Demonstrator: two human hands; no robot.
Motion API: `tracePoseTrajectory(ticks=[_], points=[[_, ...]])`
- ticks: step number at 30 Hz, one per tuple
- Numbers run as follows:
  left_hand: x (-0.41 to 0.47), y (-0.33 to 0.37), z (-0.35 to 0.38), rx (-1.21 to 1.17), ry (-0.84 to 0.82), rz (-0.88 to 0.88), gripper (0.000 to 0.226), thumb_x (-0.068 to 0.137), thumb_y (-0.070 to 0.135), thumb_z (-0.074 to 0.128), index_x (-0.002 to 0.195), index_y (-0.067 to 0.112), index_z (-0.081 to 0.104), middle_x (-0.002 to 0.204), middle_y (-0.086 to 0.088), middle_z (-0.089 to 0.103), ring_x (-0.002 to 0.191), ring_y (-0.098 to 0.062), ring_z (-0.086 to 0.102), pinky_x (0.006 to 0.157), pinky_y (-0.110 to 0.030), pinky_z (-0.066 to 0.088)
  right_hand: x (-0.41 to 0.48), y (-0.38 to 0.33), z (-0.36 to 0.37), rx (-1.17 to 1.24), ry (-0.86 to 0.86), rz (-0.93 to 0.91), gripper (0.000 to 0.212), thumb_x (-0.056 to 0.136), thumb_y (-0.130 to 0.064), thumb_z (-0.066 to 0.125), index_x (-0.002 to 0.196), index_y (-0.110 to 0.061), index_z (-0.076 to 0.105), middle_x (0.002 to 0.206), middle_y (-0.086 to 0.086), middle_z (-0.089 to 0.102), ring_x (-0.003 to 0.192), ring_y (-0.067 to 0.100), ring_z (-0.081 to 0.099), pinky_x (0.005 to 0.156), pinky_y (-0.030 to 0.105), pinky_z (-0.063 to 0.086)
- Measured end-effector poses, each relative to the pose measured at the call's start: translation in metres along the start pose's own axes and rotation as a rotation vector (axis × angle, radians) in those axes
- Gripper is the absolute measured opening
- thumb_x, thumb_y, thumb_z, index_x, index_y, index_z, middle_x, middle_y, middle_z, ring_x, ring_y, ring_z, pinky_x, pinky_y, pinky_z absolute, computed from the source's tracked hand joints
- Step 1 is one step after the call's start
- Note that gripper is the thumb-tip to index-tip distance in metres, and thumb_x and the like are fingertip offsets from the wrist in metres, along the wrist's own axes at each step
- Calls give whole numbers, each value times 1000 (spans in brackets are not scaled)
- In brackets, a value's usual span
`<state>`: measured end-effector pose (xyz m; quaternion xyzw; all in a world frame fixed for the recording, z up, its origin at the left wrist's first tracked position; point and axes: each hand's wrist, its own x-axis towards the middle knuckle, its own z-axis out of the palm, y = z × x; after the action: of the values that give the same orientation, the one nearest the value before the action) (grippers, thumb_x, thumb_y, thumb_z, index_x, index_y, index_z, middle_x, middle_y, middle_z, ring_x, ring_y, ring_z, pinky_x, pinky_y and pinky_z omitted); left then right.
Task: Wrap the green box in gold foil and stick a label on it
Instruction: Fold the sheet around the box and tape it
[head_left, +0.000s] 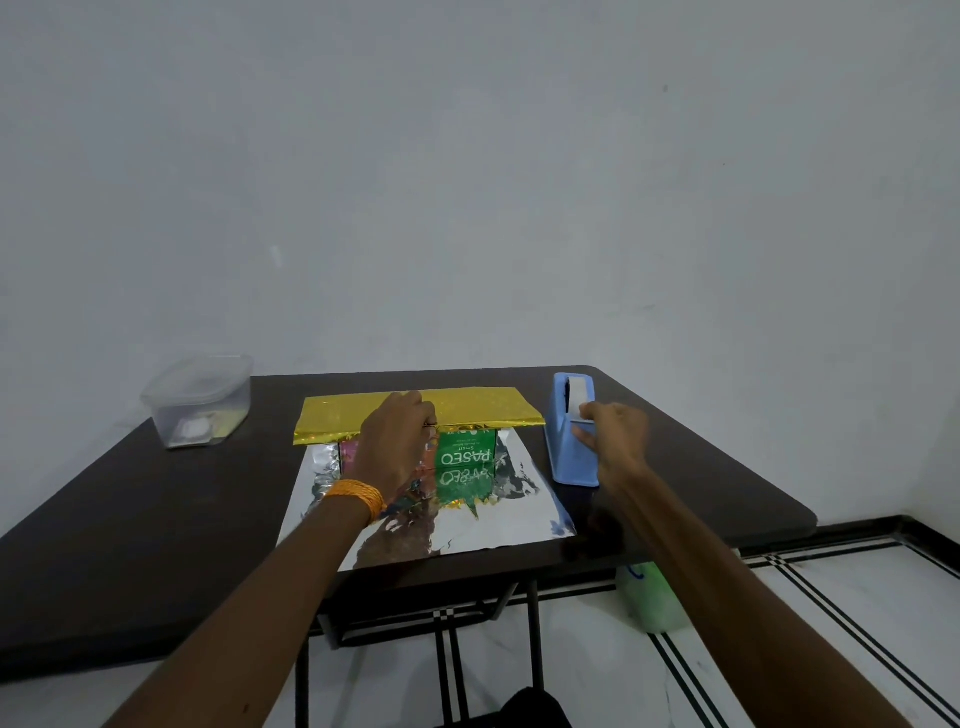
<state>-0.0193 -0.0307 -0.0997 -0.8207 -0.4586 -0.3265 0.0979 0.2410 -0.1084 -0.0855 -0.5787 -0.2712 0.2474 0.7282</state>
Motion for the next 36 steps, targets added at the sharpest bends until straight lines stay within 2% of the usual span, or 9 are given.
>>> tracePoseTrajectory(ticks=[2,7,10,13,17,22,28,31,36], points=[[-1,1,-1,2,5,9,4,93,14,65,91,15,69,92,-1,62,90,-22,55,69,-34,48,-1,4,0,-7,-6,-32,19,80,-1,72,70,-2,55,73,13,52,78,22,62,74,35,62],[0,2,-2,5,7,5,6,94,14,63,93,15,69,94,-2,63,91,-22,55,70,-33,47,-6,9,-1,-28,-6,-29,24,82,-4,71,65,2,57,80,17,68,78,21,68,78,39,60],[0,4,-1,6,7,2,6,94,13,63,92,15,69,93,-2,63,91,-22,55,71,-34,48,-9,14,-3,-78,-4,-85,36,80,-4,69,54,-14,45,77,17,69,75,21,66,70,38,54],[-1,3,-2,6,14,-1,6,93,12,64,90,15,69,92,-3,63,89,-23,55,70,-35,49,-15,14,-6,-98,-54,-98,30,74,-5,66,57,-15,43,74,19,65,74,19,60,68,36,48],[-2,4,-1,-5,16,-8,8,91,10,65,87,16,68,89,-1,62,87,-22,54,68,-35,50,-19,14,-10,-93,-82,-91,30,76,-3,66,59,-15,45,66,7,60,67,15,57,62,31,45],[-3,5,-1,-7,23,3,6,92,11,65,90,15,69,91,-2,63,89,-22,55,70,-34,48,-23,22,-13,-91,-106,-110,37,84,-3,70,62,-10,41,46,-15,44,43,-1,42,45,16,35],[-2,5,-1,-5,14,-2,8,93,12,64,88,16,68,90,-1,62,88,-21,53,70,-33,47,-26,24,-17,-53,-102,-97,35,80,-13,81,69,8,56,82,6,67,79,13,60,56,20,50],[-1,5,-1,-6,15,3,8,93,11,64,87,16,68,89,-1,61,87,-21,53,69,-33,48,-33,24,-23,-64,-108,-112,40,85,-13,77,80,20,56,96,14,73,78,14,67,51,17,49],[-1,5,1,0,14,-6,9,90,9,66,84,16,67,86,-1,60,84,-21,52,65,-32,45,-36,19,-31,17,-155,-33,40,88,-9,72,107,23,56,101,15,73,93,19,71,61,24,60]])
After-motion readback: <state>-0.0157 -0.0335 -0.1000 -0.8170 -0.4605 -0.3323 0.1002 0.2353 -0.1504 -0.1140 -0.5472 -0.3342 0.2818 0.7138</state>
